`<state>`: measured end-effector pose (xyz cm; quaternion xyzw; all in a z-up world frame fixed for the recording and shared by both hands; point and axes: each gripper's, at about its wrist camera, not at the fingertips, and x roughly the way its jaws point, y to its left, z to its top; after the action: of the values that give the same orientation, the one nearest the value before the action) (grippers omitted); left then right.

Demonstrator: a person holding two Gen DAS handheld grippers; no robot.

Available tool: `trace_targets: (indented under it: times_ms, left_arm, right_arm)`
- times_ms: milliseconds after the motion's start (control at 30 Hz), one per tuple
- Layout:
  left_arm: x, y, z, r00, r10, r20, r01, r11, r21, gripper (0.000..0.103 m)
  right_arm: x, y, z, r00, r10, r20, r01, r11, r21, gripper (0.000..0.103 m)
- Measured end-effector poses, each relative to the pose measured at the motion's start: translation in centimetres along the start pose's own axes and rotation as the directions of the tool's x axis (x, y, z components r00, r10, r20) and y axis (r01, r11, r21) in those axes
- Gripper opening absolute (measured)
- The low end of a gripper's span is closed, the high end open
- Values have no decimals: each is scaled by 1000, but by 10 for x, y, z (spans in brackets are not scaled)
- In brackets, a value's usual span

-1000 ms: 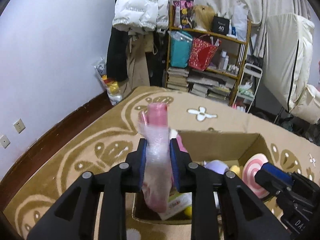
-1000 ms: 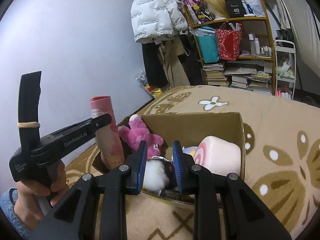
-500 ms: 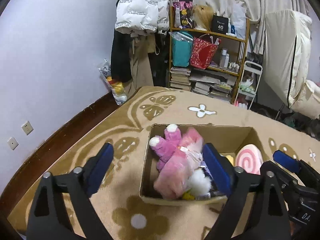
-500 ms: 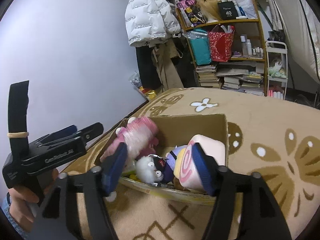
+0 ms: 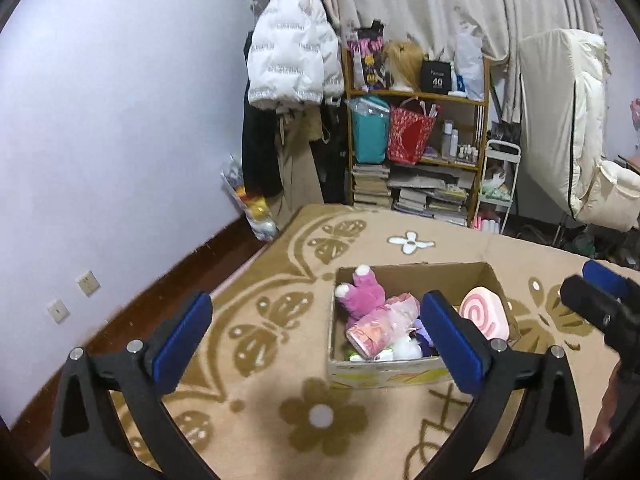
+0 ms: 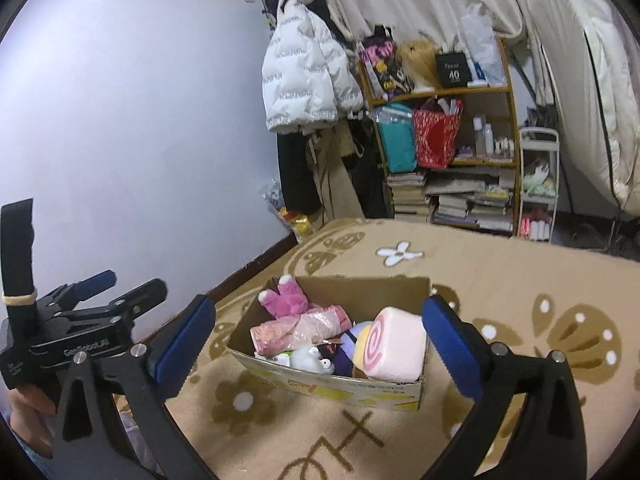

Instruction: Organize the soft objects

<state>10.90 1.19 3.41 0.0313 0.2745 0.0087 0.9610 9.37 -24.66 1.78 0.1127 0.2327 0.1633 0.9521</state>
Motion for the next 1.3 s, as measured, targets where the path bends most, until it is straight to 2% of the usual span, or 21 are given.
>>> trace_targets:
  times_ms: [333,533,767,1000,1300]
  left_arm:
    - [-79,19,1,992,16,129,-16,1000,0,103]
    - [-104,32,-7,984,14,178,-7,999,-42,103]
    - [-114,46,-29,976,17,218,4,995,-97,103]
    - [-105,44,-47,975,22,223,-9,998,-59,103]
    - [-95,33,-62,978,13,206,-2,999,-53,103]
  right_arm:
    - [-60,9,3,996,-29,86,31,999,-23,103]
    - [-77,10,-2,993,-46,108,50,998,-35,103]
    - [-81,10,-8,993,-43,108,47,998,-39,103]
    - [-86,5,-28,993,-52,108,59,996,-62,103]
    - [-71,-11,-38,992,-94,83,99,993,-62,103]
